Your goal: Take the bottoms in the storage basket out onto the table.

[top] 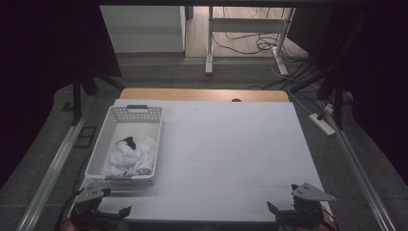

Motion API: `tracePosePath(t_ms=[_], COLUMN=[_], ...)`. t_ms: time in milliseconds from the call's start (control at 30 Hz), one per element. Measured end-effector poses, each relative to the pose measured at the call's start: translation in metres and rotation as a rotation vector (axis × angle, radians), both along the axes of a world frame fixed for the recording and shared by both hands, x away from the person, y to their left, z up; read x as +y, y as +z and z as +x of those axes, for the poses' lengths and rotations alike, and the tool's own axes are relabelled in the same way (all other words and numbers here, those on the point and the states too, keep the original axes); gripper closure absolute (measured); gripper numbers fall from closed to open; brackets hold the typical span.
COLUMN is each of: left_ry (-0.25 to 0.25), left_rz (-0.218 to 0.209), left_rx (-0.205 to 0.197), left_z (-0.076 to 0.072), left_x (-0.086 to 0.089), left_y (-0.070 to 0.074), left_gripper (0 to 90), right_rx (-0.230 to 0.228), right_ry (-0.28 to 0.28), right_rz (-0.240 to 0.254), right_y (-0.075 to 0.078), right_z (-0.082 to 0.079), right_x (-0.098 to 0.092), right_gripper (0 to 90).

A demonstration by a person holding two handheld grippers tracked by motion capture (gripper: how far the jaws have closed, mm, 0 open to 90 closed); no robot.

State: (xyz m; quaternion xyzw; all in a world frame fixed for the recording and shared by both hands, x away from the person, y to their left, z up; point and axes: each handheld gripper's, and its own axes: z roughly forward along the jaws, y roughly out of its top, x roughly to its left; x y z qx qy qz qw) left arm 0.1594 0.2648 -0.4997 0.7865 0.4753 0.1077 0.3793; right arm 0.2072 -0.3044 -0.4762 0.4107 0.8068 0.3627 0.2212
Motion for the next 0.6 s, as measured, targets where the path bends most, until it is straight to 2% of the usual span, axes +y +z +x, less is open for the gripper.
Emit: tracePosePath(t_ms=[600], left_ry=[-0.017], left_rz=[-0.003], left_rx=[-0.036], left_z=[-0.0002], left_x=[-0.0026], left_y=[0.0102], left_gripper=[0.0], right_rx=[0.008], right_ry=[0.006], right_rz=[0.000], right_y=[-0.0004], right_z=[0.0007], right_x=[0.0001], right_gripper=[0.0])
